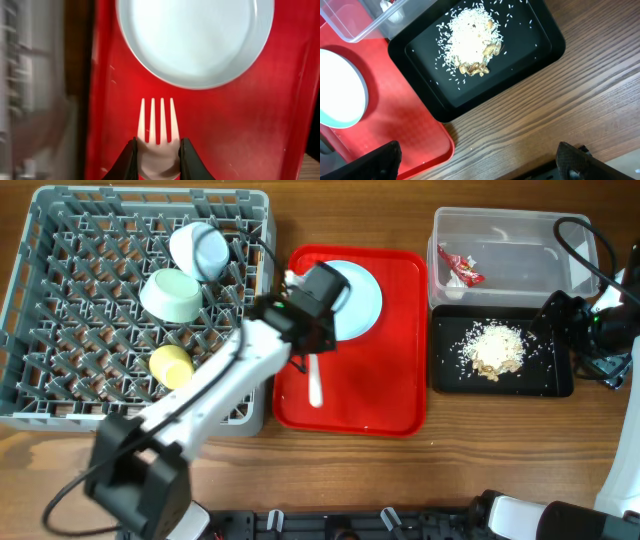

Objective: Sort waste into correct bins and load items into the dishwasher rack
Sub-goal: 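Carry the white fork into the dish rack and release it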

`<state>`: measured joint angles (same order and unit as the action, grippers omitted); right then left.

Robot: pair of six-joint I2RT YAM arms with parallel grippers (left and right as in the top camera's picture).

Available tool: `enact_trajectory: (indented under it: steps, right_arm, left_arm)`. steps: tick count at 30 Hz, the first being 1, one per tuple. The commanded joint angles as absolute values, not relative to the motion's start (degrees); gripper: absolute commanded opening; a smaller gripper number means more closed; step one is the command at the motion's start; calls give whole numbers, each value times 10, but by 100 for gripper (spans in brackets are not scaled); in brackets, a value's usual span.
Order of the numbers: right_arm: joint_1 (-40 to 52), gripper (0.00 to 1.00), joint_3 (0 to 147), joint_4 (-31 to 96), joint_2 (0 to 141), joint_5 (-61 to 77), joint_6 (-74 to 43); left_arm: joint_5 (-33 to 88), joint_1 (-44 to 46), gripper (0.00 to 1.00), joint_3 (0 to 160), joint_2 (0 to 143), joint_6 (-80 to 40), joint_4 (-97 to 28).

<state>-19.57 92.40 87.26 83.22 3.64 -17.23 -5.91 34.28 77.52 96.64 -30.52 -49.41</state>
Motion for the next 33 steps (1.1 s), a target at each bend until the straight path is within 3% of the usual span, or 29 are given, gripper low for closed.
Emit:
enact_trajectory:
  steps: [1,14,22,26,30,33]
  right_arm:
    - [-196,100,930,875,821,43,-165]
    - [-196,100,930,875,821,43,-165]
    - [-196,100,930,875,821,43,-165]
    - [-196,100,930,875,821,43,-165]
    - [-196,100,930,875,821,43,-165]
    - [-196,100,930,875,821,43,-165]
  left_arm:
    - [-58,293,4,773,908,-211,-500]
    - [-58,135,4,772,916,-62,-481]
    - [-56,121,4,772,965,-62,-452]
    - [-55,121,25,772,976,-62,-450]
    - [-54,121,62,773,975,-62,-448]
    - [-25,121,66,773,966,-64,-448]
